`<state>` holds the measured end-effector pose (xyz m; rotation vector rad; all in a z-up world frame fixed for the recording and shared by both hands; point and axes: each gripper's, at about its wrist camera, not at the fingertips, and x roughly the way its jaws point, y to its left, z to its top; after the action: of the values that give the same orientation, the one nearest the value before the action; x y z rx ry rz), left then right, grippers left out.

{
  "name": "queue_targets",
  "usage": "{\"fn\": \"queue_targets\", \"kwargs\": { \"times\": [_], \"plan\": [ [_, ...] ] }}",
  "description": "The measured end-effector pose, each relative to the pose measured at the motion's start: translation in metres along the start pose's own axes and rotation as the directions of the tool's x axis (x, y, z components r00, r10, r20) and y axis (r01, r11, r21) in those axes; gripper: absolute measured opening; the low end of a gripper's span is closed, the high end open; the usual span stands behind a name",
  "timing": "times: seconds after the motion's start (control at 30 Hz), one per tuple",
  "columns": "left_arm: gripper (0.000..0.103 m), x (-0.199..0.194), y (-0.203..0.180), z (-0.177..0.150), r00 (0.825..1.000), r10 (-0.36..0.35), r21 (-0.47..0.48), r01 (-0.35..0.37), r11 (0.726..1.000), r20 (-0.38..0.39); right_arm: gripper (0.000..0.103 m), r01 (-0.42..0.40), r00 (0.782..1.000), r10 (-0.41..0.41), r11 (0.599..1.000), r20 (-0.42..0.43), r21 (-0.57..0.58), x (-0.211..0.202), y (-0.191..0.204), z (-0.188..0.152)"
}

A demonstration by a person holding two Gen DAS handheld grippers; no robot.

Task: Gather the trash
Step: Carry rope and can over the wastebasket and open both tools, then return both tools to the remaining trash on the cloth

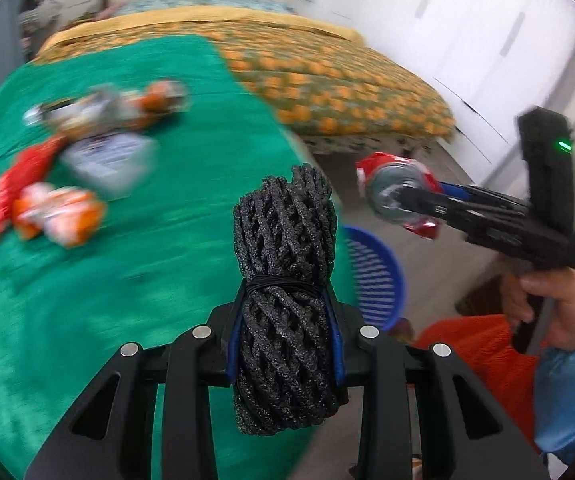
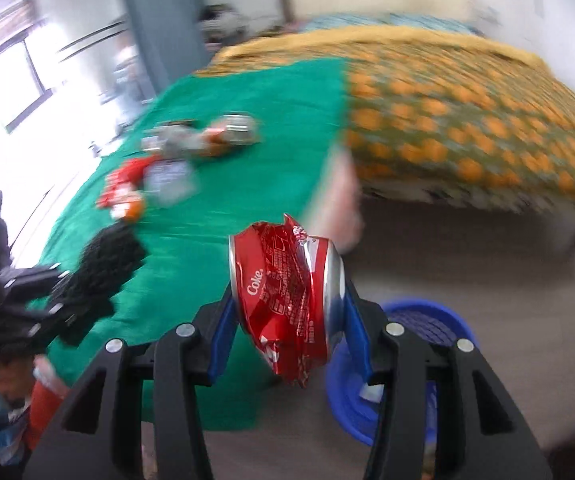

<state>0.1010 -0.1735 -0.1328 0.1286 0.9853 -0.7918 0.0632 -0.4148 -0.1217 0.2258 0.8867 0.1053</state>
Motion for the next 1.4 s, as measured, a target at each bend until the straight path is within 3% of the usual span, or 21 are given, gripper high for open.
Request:
{"fn": "queue_targets", "kwargs": {
  "times": [0.27, 0.47, 0.7, 0.73, 0.77, 0.83, 0.93, 1.03, 1.4],
  "plan": [
    [0.033, 0.090, -0.100, 0.015, 0.992, -0.078, 0.051, 0.083, 0.995, -0.101, 0.048, 0.164, 0.986, -0.153, 0.969, -0.071, 0.188, 0.010, -0.102, -0.038],
    [0.033, 0.159, -0.119, 0.020, 0.984, -0.092, 0.020, 0.096, 0.995, -0.154, 0.048, 0.166, 0.985, -0.143, 0.935, -0.095, 0.312, 0.018, -0.150, -0.057],
    [0.035, 0.208, -0.121, 0.023, 0.980, -0.076, 0.020, 0.081, 0.996, -0.184, 0.051, 0.147, 0.989, -0.128, 0.912, -0.075, 0.382, 0.021, -0.171, -0.059],
    [0.038, 0.215, -0.122, 0.025, 0.981, -0.079, 0.022, 0.084, 0.996, -0.179, 0.053, 0.146, 0.989, -0.129, 0.910, -0.071, 0.387, 0.022, -0.173, -0.058],
    [0.049, 0.217, -0.121, 0.024, 0.981, -0.077, 0.020, 0.082, 0.996, -0.175, 0.067, 0.145, 0.989, -0.131, 0.907, -0.064, 0.395, 0.023, -0.176, -0.057],
    [0.075, 0.230, -0.121, 0.028, 0.983, -0.069, 0.009, 0.071, 0.997, -0.168, 0.080, 0.130, 0.991, -0.125, 0.896, -0.041, 0.423, 0.022, -0.180, -0.057],
    [0.078, 0.237, -0.118, 0.033, 0.986, -0.044, -0.001, 0.045, 0.999, -0.160, 0.080, 0.123, 0.992, -0.126, 0.893, -0.022, 0.433, 0.017, -0.183, -0.054],
    [0.081, 0.224, -0.120, 0.034, 0.988, -0.073, 0.003, 0.074, 0.997, -0.139, 0.080, 0.140, 0.988, -0.152, 0.894, -0.006, 0.426, 0.010, -0.183, -0.052],
    [0.086, 0.116, -0.119, 0.022, 0.992, -0.125, 0.061, 0.125, 0.990, -0.014, 0.088, 0.252, 0.953, -0.294, 0.902, 0.070, 0.351, -0.012, -0.155, -0.042]
  ]
}}
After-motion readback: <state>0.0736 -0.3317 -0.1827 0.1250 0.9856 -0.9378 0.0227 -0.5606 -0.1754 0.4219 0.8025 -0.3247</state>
